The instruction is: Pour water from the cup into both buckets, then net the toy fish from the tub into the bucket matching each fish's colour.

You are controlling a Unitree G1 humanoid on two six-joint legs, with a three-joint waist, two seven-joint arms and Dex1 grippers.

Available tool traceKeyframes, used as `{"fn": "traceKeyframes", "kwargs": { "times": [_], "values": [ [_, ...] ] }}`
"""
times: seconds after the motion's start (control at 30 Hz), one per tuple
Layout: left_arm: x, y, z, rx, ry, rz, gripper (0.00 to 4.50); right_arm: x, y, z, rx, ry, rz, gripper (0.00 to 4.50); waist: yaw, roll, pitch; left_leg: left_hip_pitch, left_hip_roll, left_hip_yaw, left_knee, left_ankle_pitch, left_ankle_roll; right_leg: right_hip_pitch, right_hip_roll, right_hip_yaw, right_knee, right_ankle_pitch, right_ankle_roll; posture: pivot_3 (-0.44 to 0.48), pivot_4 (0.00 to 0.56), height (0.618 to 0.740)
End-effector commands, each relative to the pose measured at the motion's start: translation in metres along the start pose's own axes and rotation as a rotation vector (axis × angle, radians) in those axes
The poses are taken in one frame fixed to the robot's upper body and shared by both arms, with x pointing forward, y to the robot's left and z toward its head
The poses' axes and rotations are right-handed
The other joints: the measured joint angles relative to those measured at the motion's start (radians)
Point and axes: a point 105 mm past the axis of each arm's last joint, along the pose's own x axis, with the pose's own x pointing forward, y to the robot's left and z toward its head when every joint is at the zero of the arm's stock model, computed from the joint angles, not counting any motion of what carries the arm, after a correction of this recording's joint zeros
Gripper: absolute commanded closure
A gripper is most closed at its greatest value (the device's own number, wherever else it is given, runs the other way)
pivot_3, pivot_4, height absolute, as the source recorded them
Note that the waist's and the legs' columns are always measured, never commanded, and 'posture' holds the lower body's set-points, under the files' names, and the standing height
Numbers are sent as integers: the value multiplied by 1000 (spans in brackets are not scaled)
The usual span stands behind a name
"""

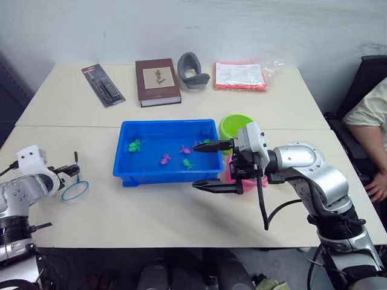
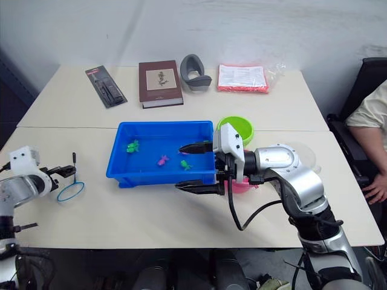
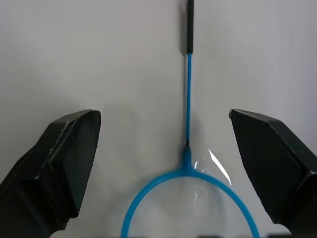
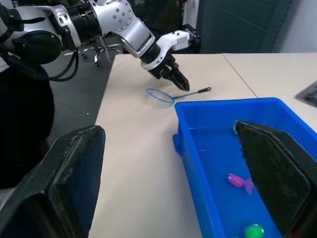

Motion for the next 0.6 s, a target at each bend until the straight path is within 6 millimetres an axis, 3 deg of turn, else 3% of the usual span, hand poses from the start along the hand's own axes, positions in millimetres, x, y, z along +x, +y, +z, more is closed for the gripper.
{"fn": "traceKeyframes", "kwargs": {
  "times": [0.03,0.07,0.17,0.4,0.47,0.6],
  "values": [
    [15,-1,0,7,23,6,0,-5,1,10,-49,-15,-38,46,2,0,0,0,0,0,0,0,0,0,0,-3,0,0,0,0,150,740],
    [18,-1,-4,-2,39,10,0,-6,1,11,-51,-15,-46,46,3,0,0,0,0,0,0,0,0,0,0,-4,0,0,0,0,150,740],
    [26,-6,-6,10,41,-14,697,-7,0,12,-59,-15,-63,0,3,1,-1,1,-1,0,0,0,0,0,-1,-6,1,0,0,0,150,740],
    [30,-8,-7,47,32,-53,3794,-12,1,10,-43,8,-60,0,18,2,-1,2,-2,-1,0,1,2,0,-3,-8,6,0,0,0,150,740],
    [27,-8,-3,75,9,-83,4436,-14,1,9,-40,25,-49,0,25,2,-1,2,-3,-1,1,1,2,0,-3,-8,5,0,0,0,150,740],
    [-9,-17,27,325,-141,-265,4477,-24,-5,6,-74,90,-47,0,23,3,-1,1,-2,0,1,1,2,0,-5,-10,4,0,0,0,150,740]
  ]
}}
